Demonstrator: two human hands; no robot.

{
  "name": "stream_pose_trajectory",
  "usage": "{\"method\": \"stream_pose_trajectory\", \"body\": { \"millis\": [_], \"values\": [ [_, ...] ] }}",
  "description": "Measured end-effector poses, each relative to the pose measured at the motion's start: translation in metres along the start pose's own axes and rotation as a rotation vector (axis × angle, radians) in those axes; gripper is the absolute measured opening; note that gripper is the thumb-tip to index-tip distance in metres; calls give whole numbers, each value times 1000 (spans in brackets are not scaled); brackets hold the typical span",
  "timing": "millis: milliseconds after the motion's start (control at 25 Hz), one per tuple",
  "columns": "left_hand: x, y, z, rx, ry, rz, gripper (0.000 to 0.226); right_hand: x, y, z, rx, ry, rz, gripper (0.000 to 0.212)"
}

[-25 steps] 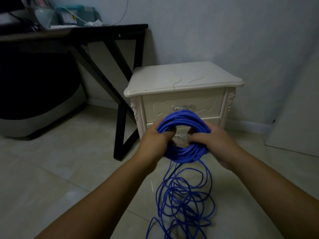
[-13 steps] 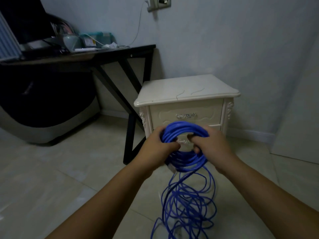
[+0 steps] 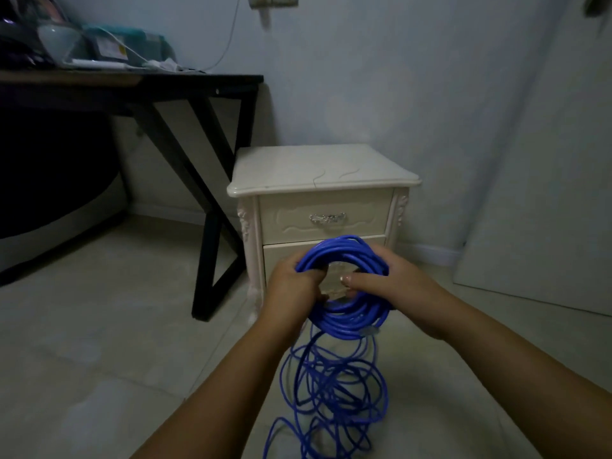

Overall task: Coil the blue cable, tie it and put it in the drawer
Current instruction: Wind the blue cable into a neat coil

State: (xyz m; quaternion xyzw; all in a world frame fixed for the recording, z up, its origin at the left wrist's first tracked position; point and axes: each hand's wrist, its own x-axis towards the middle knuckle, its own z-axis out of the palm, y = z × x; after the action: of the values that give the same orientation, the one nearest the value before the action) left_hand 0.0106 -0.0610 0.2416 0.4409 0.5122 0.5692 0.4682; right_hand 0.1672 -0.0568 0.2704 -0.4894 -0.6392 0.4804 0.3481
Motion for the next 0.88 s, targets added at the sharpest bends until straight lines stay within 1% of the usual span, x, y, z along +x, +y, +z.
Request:
{"method": "stream_pose_trajectory", "body": {
  "millis": [120, 200, 240, 280, 320, 360, 400, 440, 480, 520, 560, 600, 640, 680, 760, 840, 880],
  "values": [
    [9, -8, 7, -315, 33, -164, 24, 4, 14, 15, 362, 70, 58, 38],
    [14, -14, 14, -415, 94, -220, 21, 11, 22, 24, 698, 77, 163, 30],
    [16, -17, 18, -445, 121, -231, 21, 16, 24, 24, 850, 55, 215, 28],
    [20, -21, 21, -478, 160, -251, 20, 21, 26, 21, 969, 21, 257, 31],
    [24, -24, 23, -525, 197, -283, 19, 26, 27, 17, 1044, -16, 263, 42],
    [29, -27, 25, -576, 229, -321, 18, 31, 28, 12, 1062, -51, 238, 58],
    [31, -26, 26, -630, 254, -349, 16, 34, 29, 11, 1034, -93, 190, 69],
    [32, -24, 28, -676, 270, -355, 15, 37, 29, 14, 970, -112, 140, 68],
    [30, -22, 32, -680, 275, -345, 13, 41, 33, 17, 895, -72, 101, 55],
    [27, -19, 34, -631, 272, -330, 12, 45, 36, 21, 851, 4, 83, 34],
    [26, -16, 36, -553, 255, -306, 11, 52, 39, 24, 835, 69, 104, 17],
    [26, -14, 34, -453, 229, -272, 10, 57, 39, 23, 815, 117, 127, 8],
    [28, -12, 30, -335, 205, -235, 10, 62, 38, 20, 754, 154, 129, 10],
    [30, -10, 20, -207, 185, -186, 14, 69, 38, 16, 621, 161, 103, 14],
    [36, -4, -2, 89, 101, -41, 33, 74, 32, 9, 230, 142, -10, 20],
    [38, -7, -15, 487, -67, 86, 47, 75, 31, 9, -222, 87, -112, 20],
    [37, -11, -16, 664, -151, 136, 48, 75, 32, 11, -436, 48, -156, 20]
  ]
}}
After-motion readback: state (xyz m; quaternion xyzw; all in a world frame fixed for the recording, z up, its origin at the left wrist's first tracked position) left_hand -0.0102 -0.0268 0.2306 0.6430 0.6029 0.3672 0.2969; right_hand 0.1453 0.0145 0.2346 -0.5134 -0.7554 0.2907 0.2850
